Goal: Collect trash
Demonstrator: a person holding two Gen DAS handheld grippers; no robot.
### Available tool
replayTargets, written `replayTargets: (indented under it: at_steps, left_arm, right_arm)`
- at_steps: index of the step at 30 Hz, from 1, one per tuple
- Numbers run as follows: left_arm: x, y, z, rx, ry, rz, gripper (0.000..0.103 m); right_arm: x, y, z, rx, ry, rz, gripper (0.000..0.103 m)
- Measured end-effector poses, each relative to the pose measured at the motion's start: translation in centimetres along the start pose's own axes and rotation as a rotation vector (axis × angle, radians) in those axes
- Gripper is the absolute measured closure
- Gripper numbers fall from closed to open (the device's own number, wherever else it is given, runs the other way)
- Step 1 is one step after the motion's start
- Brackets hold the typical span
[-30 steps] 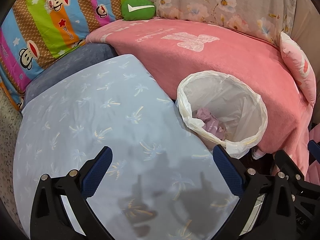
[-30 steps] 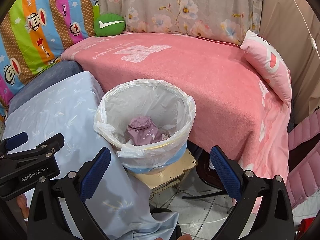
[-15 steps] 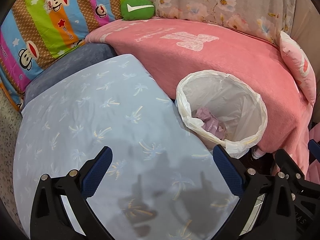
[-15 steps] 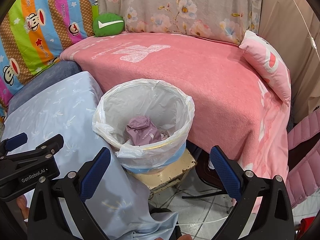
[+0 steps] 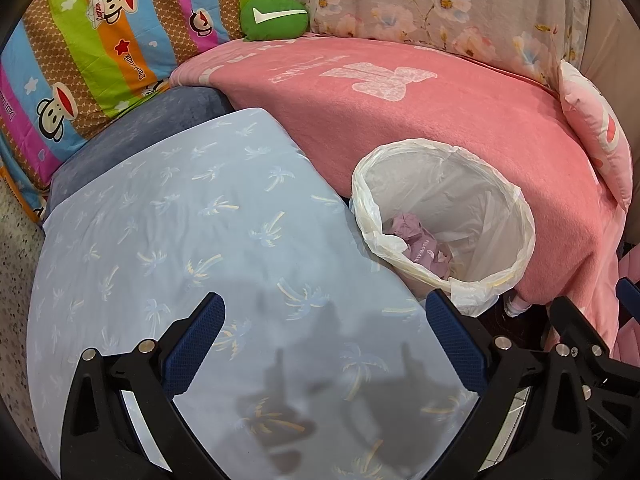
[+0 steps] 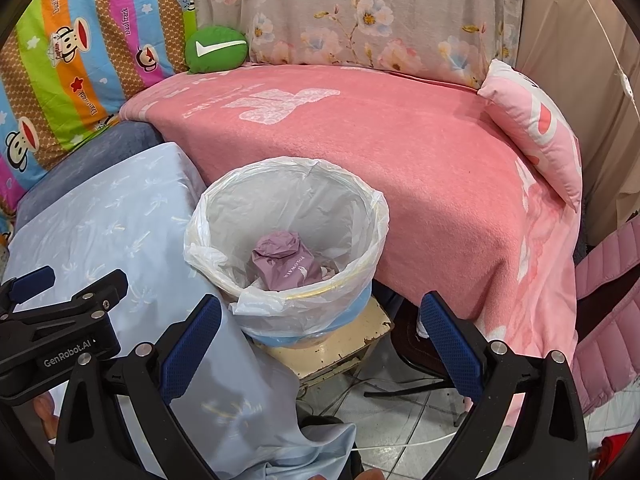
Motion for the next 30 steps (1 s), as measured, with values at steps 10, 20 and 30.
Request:
replayTargets:
  at_steps: [10,20,30]
  left_arm:
    - [0.12,0.00,0.11,-0.001,-0.002,0.001,0.007]
    - [0.18,0.01,0.24,0.000,-0.006,0.002,0.007]
    - [-0.14,-0.05,0.00,0.001,0.004,-0.008,0.007]
  right_arm:
    - [0.01,-0.01,-0.04,0.001,0.000,0.000,0.006]
    - [0.07,-0.06,0.00,-0.001,0.003,0.002,0.006]
    - [0.08,-0.12,-0.01,-0.002,0.002,0.004,0.006]
Point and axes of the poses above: each gripper's, at about its wrist camera, not at the fingertips, and y roughly against the way its jaws point, x to its right, z to its underside, the point moved 9 cm from there along -y, roughly the way its jaws point, and after that the axes turned 8 degrees about x, right-handed, at the moved point
